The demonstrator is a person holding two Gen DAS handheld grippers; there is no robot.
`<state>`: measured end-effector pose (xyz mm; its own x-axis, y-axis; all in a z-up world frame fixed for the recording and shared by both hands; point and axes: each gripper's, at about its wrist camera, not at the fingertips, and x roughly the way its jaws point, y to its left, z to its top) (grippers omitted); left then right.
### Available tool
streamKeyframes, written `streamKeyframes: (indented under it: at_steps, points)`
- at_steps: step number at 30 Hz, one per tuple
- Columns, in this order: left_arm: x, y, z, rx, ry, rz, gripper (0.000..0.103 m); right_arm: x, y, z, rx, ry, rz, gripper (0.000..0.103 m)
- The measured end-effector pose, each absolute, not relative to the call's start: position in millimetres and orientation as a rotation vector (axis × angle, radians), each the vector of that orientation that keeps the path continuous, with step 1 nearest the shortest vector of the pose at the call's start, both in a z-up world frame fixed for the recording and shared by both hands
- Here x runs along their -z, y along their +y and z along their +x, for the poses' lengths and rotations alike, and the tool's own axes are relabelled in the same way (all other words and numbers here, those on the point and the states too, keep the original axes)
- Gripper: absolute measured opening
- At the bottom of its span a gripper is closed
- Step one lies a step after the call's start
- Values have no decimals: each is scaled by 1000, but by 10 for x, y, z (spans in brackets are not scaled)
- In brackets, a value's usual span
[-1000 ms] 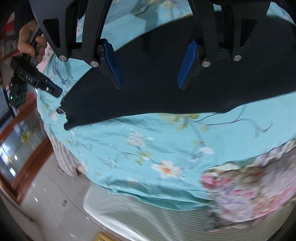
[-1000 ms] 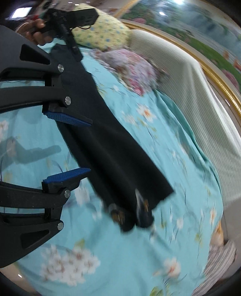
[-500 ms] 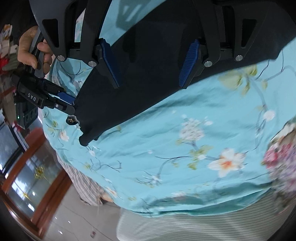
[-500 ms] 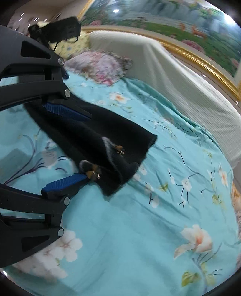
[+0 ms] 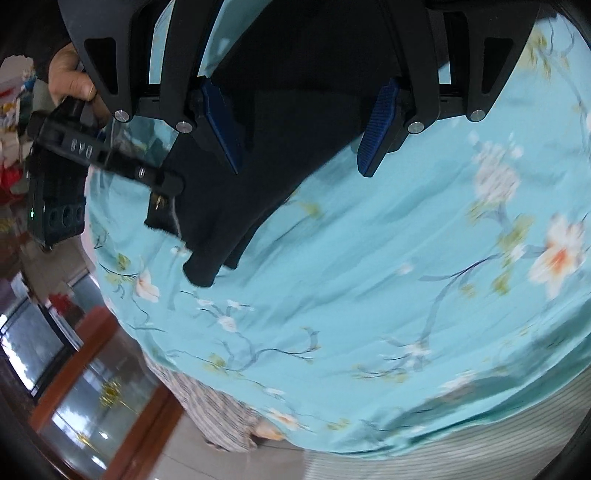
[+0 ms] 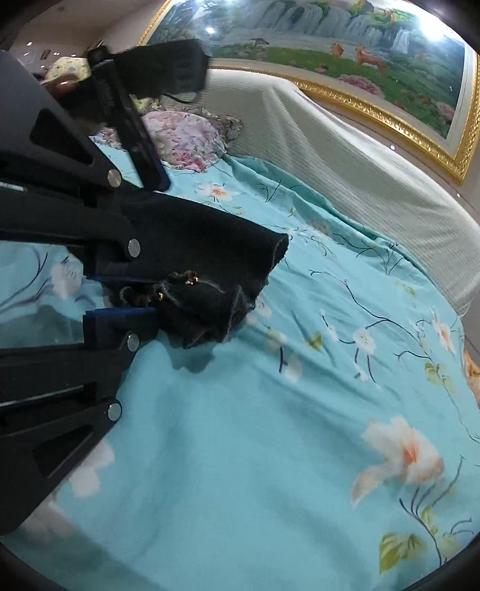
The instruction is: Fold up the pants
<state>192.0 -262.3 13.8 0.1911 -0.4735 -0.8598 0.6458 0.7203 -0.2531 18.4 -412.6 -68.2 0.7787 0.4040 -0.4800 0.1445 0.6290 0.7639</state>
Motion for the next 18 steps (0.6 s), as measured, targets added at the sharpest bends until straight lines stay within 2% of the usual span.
streamKeyframes:
  at_steps: [11,13,14,15,18]
  points:
    - [207,-3442,2178,986,1273,200,60,720,-4203,133,-199,651,910,10]
    - [226,-3444,2261,1006,1289,142,45,721,-4199,130,-202,653,902,10]
    - [232,-3430,2307,1017,1303,105,26,722,-4196,130,-206,652,901,10]
    - [235,-3401,2347,1031,1321,59,17,720,-4198,128,-213,648,903,10]
    - [178,-3325,2319,1049,1298,36,11,702,-4190,123,-235,637,900,10]
